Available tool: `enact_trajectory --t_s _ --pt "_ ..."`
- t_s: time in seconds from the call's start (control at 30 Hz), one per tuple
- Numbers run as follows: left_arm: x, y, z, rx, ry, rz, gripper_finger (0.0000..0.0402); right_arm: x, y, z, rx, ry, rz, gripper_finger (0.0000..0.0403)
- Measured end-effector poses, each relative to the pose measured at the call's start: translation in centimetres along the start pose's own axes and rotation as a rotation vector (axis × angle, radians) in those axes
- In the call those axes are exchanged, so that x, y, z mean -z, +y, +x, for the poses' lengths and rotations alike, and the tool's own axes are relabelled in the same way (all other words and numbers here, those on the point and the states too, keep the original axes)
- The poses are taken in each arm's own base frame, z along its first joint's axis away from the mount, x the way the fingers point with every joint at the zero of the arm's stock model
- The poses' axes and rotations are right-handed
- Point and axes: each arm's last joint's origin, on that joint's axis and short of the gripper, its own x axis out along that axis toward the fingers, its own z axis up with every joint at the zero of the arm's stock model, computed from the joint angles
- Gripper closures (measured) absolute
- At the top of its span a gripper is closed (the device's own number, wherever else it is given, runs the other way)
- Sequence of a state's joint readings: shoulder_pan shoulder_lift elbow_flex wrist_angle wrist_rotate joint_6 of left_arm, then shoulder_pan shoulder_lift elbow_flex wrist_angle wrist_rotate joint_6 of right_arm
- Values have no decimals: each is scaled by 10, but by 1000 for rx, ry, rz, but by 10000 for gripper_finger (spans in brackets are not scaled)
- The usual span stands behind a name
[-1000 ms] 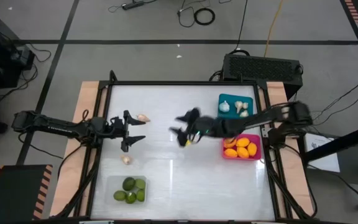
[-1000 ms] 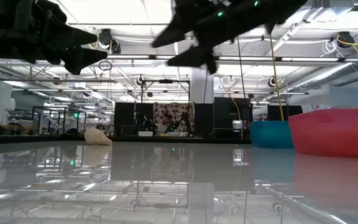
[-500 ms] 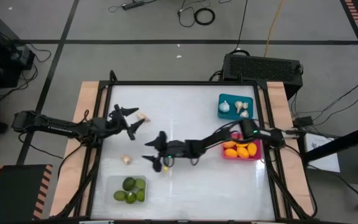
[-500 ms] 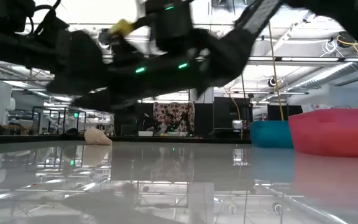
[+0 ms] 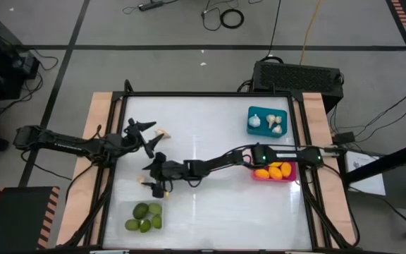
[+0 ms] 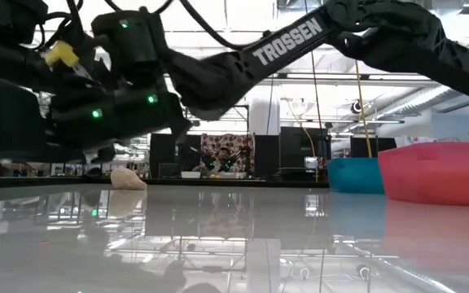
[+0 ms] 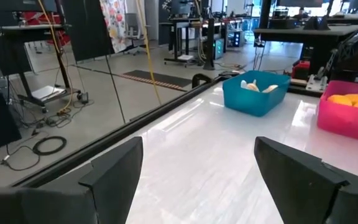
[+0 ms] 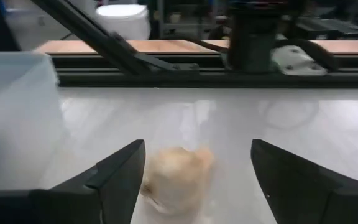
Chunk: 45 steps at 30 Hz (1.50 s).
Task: Sort produce into baskets
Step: Put the white garlic into the blue bin
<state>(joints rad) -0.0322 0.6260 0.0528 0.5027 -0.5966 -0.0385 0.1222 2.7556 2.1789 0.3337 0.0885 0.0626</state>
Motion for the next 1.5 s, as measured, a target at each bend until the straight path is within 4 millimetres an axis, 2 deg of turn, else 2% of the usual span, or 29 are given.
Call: enact_trajectory --t_s 0.2,0.27,0.53,0.87,1.0,1.33,1.5 --pt "1 0 0 0 11 19 89 -5 -8 3 -14 35 32 117" --pt "1 0 0 0 12 27 89 -4 -9 3 -73 47 53 117" --pt "1 0 0 13 13 28 89 13 -10 7 -120 58 46 117" --pt "1 0 0 19 13 28 89 19 -15 9 -104 59 38 121" --pt "1 0 0 19 14 29 89 18 -18 9 -98 52 39 144" --pt "2 0 0 19 16 31 89 16 -21 9 -93 51 48 238" --pt "2 0 0 18 16 31 89 -1 -25 2 -85 127 25 265"
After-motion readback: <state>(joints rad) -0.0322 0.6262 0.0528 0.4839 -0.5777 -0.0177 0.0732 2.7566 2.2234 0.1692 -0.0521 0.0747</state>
